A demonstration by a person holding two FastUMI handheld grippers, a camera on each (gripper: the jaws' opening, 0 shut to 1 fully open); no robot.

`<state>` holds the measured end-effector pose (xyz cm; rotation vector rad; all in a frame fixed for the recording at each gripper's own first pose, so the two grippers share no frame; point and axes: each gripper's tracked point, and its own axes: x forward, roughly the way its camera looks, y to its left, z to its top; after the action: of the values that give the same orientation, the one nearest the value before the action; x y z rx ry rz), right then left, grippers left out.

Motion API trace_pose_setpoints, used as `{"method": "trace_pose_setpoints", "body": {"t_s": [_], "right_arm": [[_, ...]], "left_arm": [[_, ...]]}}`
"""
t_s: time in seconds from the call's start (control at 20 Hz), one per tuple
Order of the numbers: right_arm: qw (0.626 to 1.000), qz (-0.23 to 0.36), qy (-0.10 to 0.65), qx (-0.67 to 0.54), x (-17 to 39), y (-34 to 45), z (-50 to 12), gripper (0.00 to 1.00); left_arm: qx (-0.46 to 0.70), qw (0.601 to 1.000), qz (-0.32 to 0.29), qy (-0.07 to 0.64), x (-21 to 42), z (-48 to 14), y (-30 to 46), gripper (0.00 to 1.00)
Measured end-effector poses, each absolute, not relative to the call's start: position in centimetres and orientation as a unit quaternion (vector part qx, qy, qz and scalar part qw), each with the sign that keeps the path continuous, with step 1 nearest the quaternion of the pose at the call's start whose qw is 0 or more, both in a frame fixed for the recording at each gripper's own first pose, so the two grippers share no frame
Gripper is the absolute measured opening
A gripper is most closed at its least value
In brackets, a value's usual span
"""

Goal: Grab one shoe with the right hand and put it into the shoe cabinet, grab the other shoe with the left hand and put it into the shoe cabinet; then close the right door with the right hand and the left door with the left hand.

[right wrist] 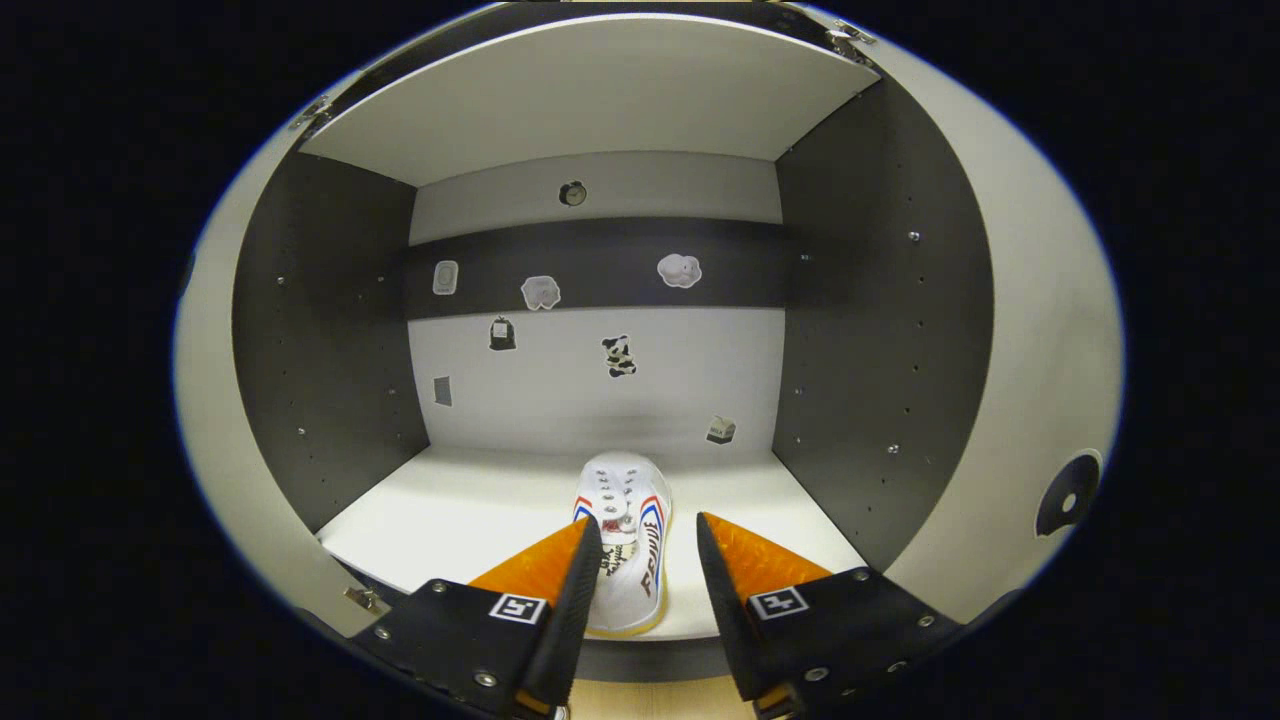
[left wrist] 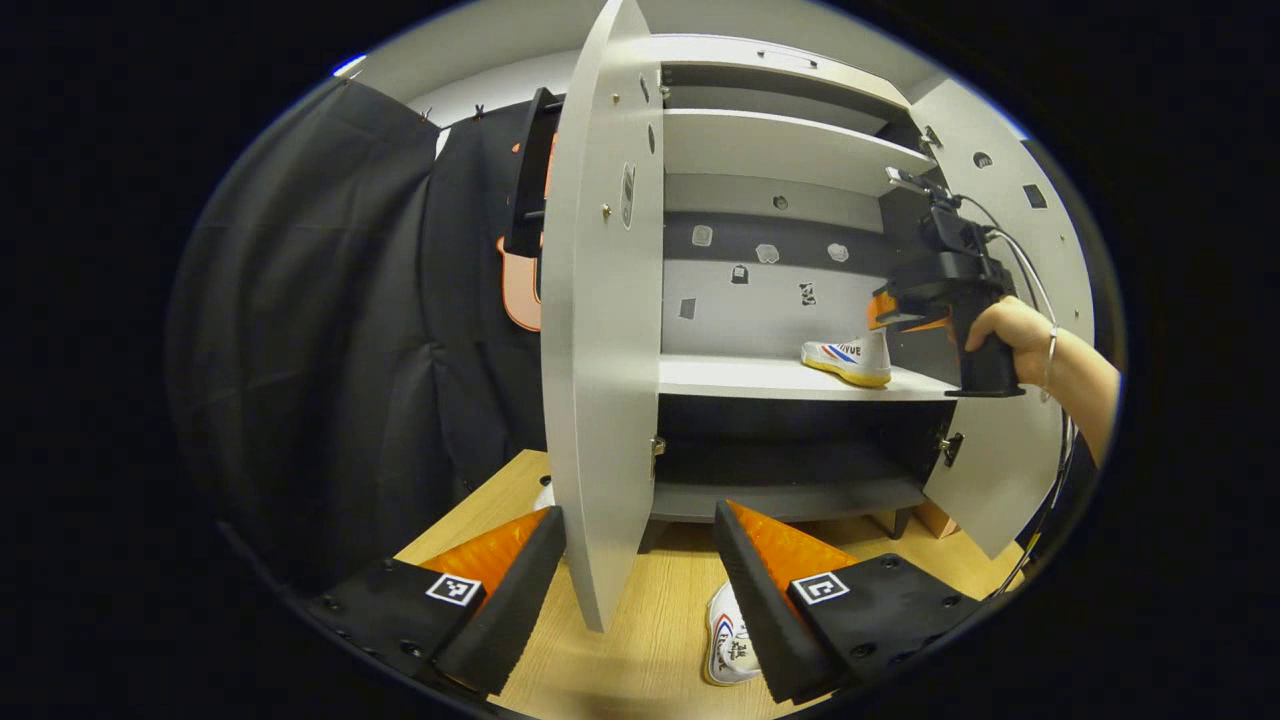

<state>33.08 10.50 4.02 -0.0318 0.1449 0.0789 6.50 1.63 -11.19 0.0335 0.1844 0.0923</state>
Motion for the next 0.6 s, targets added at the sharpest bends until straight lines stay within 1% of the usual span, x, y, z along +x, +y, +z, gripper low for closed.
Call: {"method": "trace_pose_setpoints", "body": {"t_s": [0.05,0.1,0.2,0.4,0.45,0.5,0.6], "right_arm": [[0.997,0.041,0.069,-0.014,31.9,10.4,4.0,0.64],[0.997,0.044,0.065,-0.012,30.8,10.3,4.1,0.72],[0.997,0.05,0.053,-0.009,28.5,10.2,4.4,0.81],[0.998,0.062,0.033,-0.005,24.0,9.9,4.8,0.88],[0.997,0.064,0.031,-0.004,23.0,9.8,4.7,0.89],[0.997,0.065,0.03,-0.005,22.0,9.6,4.4,0.92],[0.998,0.064,0.028,-0.011,20.3,9.1,3.8,0.92]], "left_arm": [[0.018,0.994,0.043,0.095,6.4,-11.4,1.4,0.97],[0.016,0.994,0.039,0.097,6.3,-11.6,1.2,0.97],[0.015,0.994,0.03,0.1,6.0,-12.2,0.5,0.97],[0.017,0.991,0.007,0.13,5.0,-15.6,-1.9,0.97],[0.015,0.99,0.001,0.14,5.0,-16.7,-2.4,0.94],[0.013,0.988,-0.005,0.152,5.1,-17.8,-2.8,0.97],[0.014,0.984,-0.017,0.177,5.4,-20.2,-3.7,0.97]]}}
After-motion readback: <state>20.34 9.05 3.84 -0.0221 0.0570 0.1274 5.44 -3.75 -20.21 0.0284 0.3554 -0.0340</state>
